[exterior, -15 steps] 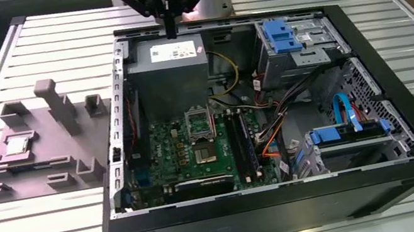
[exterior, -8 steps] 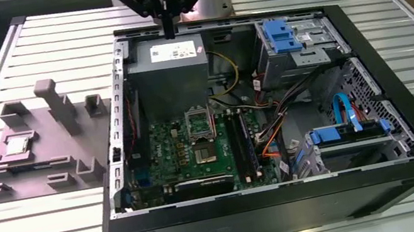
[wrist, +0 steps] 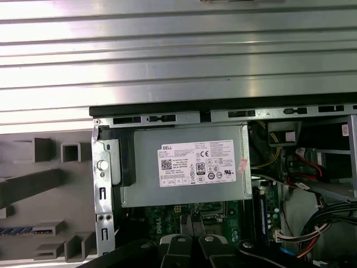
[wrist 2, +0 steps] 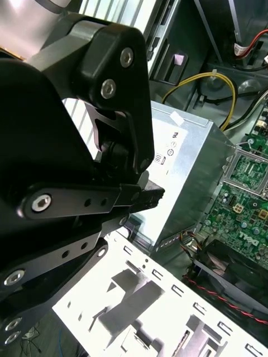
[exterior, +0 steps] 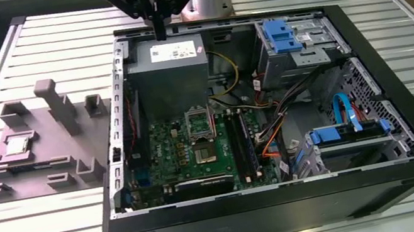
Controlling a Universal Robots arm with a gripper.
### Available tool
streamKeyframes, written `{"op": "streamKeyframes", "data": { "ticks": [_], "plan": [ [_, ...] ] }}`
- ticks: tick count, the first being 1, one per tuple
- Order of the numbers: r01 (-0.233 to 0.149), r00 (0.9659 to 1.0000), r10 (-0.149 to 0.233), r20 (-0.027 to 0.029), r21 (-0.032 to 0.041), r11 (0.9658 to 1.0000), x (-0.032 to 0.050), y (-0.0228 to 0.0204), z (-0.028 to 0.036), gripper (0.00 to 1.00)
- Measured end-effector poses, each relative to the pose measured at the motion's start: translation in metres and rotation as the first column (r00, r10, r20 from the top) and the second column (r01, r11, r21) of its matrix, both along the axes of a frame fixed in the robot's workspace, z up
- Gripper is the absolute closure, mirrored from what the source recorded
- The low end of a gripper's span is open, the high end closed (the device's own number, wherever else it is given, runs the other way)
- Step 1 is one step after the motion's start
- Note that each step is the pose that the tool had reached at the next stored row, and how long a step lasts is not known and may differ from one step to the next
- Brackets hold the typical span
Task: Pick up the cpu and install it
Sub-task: 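Reach for the cpu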
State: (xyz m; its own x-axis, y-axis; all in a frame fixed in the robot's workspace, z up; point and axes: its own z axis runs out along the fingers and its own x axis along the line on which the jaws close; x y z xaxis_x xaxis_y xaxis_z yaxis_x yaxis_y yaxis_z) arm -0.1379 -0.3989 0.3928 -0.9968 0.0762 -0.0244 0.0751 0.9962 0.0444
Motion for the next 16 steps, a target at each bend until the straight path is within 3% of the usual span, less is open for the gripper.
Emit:
{"op": "streamKeyframes", "data": {
  "ticks": [16],
  "plan": [
    [0.000,1.0000,0.000,0.0000,-0.0001,1.0000,-0.0036,0.0000,0.0000,0.90]
  ]
}}
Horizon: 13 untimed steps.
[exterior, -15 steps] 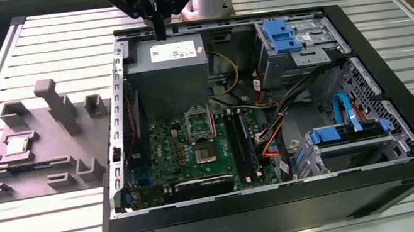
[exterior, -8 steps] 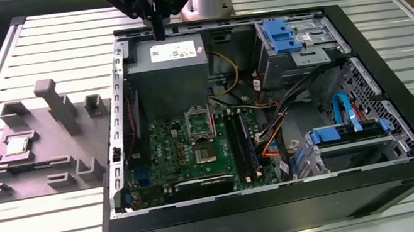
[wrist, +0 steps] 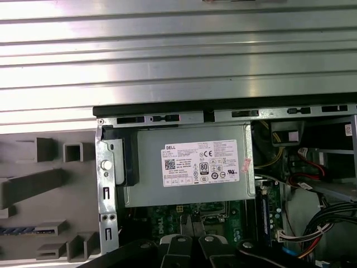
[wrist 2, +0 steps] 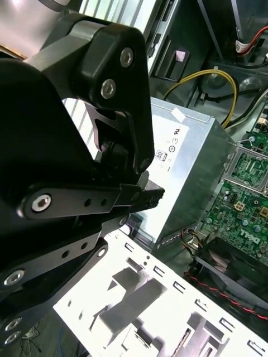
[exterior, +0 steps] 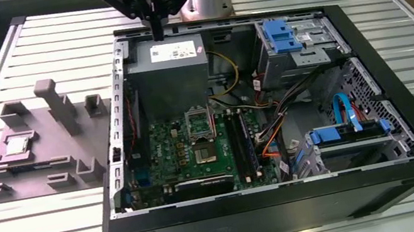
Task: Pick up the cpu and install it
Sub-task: 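Reach for the cpu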
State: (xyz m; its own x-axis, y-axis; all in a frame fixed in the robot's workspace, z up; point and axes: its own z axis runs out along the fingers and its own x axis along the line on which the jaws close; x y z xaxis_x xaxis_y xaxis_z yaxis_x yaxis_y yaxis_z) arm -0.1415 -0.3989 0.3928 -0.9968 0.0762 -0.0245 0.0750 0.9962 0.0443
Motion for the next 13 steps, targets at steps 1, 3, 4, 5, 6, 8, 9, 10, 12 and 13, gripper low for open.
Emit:
{"op": "streamKeyframes", "data": {
  "ticks": [1,3,4,5,6,8,9,10,12,13],
  "plan": [
    [0.000,1.0000,0.000,0.0000,0.0000,1.0000,-0.0002,0.0000,0.0000,0.90],
    [0.000,1.0000,0.000,0.0000,0.0000,1.0000,-0.0007,0.0000,0.0000,0.90],
    [0.000,1.0000,0.000,0.0000,0.0000,1.0000,-0.0009,0.0000,0.0000,0.90],
    [0.000,1.0000,0.000,0.0000,0.0001,1.0000,-0.0011,0.0000,-0.0001,0.90],
    [0.000,1.0000,0.000,0.0001,0.0001,1.0000,-0.0013,0.0000,-0.0001,0.90],
    [0.000,1.0000,0.000,0.0000,0.0000,1.0000,-0.0018,0.0000,-0.0001,0.90],
    [0.000,1.0000,0.000,0.0000,0.0001,1.0000,-0.0020,0.0000,-0.0001,0.90],
    [0.000,1.0000,0.000,0.0000,0.0000,1.0000,-0.0023,0.0000,-0.0001,0.90],
    [0.000,1.0000,0.000,0.0000,0.0001,1.0000,-0.0027,0.0000,-0.0001,0.90],
    [0.000,1.0000,0.000,0.0000,0.0000,1.0000,-0.0029,0.0000,-0.0001,0.90]
  ]
}}
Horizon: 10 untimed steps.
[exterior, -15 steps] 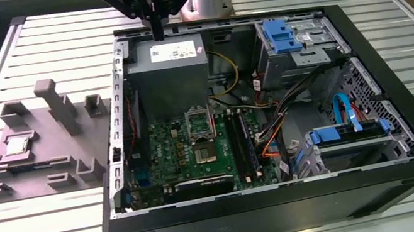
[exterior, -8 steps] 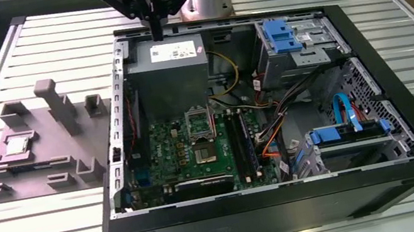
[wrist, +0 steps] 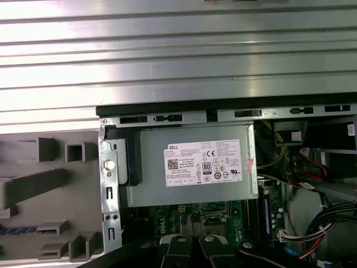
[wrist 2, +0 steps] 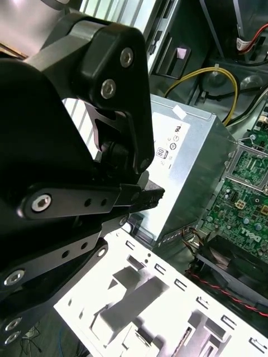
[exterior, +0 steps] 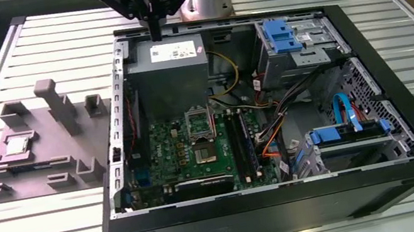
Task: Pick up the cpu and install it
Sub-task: 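Reach for the cpu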
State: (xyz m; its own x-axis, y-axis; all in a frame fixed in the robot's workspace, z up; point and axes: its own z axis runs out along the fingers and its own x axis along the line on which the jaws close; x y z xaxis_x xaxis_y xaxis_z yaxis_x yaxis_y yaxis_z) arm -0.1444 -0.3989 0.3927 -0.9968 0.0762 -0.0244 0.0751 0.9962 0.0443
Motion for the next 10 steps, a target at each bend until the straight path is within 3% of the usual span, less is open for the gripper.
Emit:
{"op": "streamKeyframes", "data": {
  "ticks": [10],
  "plan": [
    [0.000,1.0000,0.000,0.0000,0.0000,1.0000,-0.0021,0.0000,-0.0001,0.90]
  ]
}}
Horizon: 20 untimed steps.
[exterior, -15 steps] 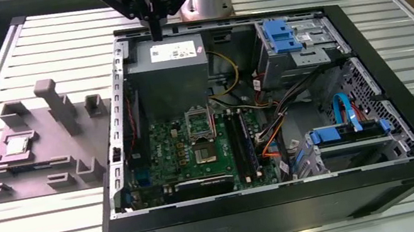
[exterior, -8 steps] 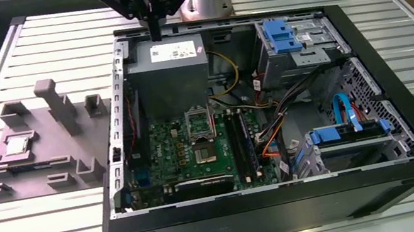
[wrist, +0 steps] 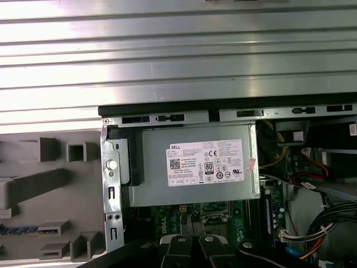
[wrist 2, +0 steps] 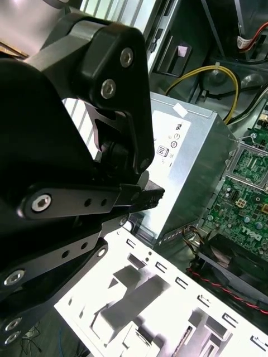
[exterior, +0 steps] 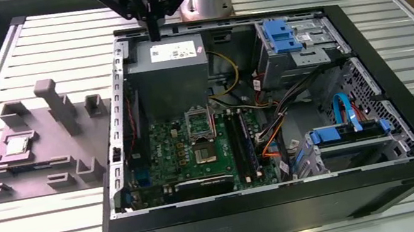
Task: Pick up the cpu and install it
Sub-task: 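Reach for the cpu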
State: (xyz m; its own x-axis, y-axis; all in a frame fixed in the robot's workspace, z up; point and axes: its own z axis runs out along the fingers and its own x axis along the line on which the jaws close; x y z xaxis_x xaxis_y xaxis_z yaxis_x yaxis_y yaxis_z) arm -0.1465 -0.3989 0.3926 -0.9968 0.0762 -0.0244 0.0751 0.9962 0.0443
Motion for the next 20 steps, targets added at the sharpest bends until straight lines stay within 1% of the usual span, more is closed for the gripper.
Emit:
{"op": "streamKeyframes", "data": {
  "ticks": [14,16,20],
  "plan": [
    [0.000,1.0000,0.000,0.0000,0.0000,1.0000,-0.0028,0.0000,-0.0001,0.90],
    [0.000,1.0000,0.000,0.0000,0.0000,1.0000,-0.0090,0.0000,-0.0003,0.90],
    [0.000,1.0000,0.000,0.0000,0.0000,1.0000,-0.0097,0.0000,-0.0003,0.90]
  ]
}}
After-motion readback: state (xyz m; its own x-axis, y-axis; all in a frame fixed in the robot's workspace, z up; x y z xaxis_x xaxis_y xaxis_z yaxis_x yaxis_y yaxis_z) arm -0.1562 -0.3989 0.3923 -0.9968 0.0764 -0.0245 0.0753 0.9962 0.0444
